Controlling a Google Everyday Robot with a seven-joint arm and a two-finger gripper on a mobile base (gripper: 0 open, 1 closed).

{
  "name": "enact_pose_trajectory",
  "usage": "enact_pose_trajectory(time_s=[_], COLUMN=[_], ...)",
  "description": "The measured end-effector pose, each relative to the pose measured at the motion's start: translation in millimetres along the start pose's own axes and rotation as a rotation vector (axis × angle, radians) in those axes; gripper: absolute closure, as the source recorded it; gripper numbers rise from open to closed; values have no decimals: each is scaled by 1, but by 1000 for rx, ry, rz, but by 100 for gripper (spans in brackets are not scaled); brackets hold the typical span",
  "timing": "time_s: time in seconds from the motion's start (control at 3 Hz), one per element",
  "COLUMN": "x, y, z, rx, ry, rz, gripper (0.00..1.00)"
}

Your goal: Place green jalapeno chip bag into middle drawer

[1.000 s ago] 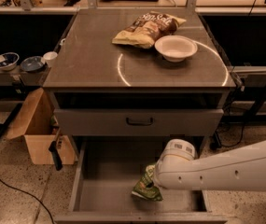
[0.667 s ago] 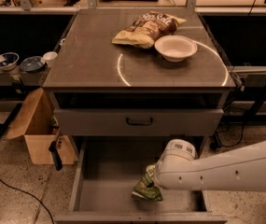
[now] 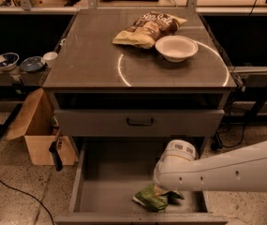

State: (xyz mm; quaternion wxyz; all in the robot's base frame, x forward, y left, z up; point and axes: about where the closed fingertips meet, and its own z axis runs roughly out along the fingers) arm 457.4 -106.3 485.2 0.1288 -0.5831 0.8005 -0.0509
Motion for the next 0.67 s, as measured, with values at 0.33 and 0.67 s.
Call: enact_pose_trajectory(time_s=[0.33,0.67], x=[0,0], y=[0,0], z=[0,0], rx=[0,0], ry=[0,0], rz=[0,0], gripper=[1,0])
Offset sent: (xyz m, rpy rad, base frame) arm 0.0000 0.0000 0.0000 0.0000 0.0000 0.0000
